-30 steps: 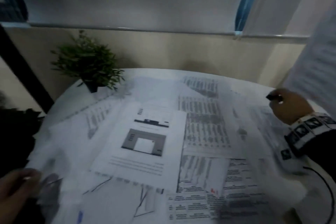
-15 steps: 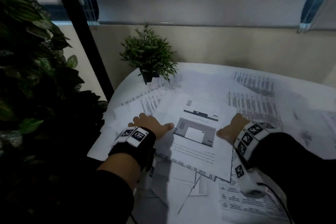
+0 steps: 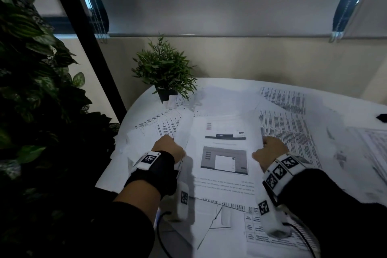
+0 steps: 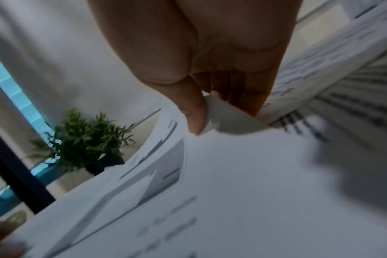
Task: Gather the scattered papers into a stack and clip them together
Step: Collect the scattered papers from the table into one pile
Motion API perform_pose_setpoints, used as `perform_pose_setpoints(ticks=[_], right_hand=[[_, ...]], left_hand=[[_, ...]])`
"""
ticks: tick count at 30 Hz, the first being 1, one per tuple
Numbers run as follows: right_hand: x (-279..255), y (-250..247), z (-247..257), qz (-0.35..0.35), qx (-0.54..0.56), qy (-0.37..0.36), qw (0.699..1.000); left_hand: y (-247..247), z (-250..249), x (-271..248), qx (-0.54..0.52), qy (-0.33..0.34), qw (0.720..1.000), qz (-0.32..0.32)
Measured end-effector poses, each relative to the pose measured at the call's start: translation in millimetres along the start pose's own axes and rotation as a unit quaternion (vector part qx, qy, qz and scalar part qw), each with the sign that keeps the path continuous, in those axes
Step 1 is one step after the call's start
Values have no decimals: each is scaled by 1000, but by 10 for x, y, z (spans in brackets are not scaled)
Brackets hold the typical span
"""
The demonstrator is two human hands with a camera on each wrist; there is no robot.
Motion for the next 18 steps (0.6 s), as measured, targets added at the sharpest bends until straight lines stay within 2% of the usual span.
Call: perform_pose_setpoints(ticks=[2, 5, 7, 9, 12, 14, 16, 18], right_hand=[[23, -107, -123, -37, 15, -2, 999], [67, -372, -366, -109, 34, 47, 992], [97, -504, -514, -131, 61, 73, 987], [129, -551, -594, -128, 88, 71, 985], [131, -412, -499, -110, 194, 12, 975], [139, -232, -382, -67, 281, -17, 957], [168, -89, -277, -12, 359, -26, 933], [126, -105, -169, -14, 392, -46, 919]], left_hand=[[-59, 9, -54, -37, 19, 999, -1], [-140, 67, -114, -101, 18, 995, -9], [-173, 115, -131, -155, 16, 988, -21], [-169, 138, -162, -204, 18, 979, -25], [-106, 116, -216, -311, 24, 950, -9], [-27, 46, -285, -377, 31, 925, 28], [42, -36, -342, -399, 49, 913, 65], [41, -128, -401, -424, 57, 901, 68]])
Point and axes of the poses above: each hand's wrist, its own x-axis towards the middle knuckle, its own y-axis out of the palm, z = x × y, the point moved 2 cm from there along x, towards the middle knuckle, and after that the axes turned 11 degrees about -x, right-handed, at the moved point
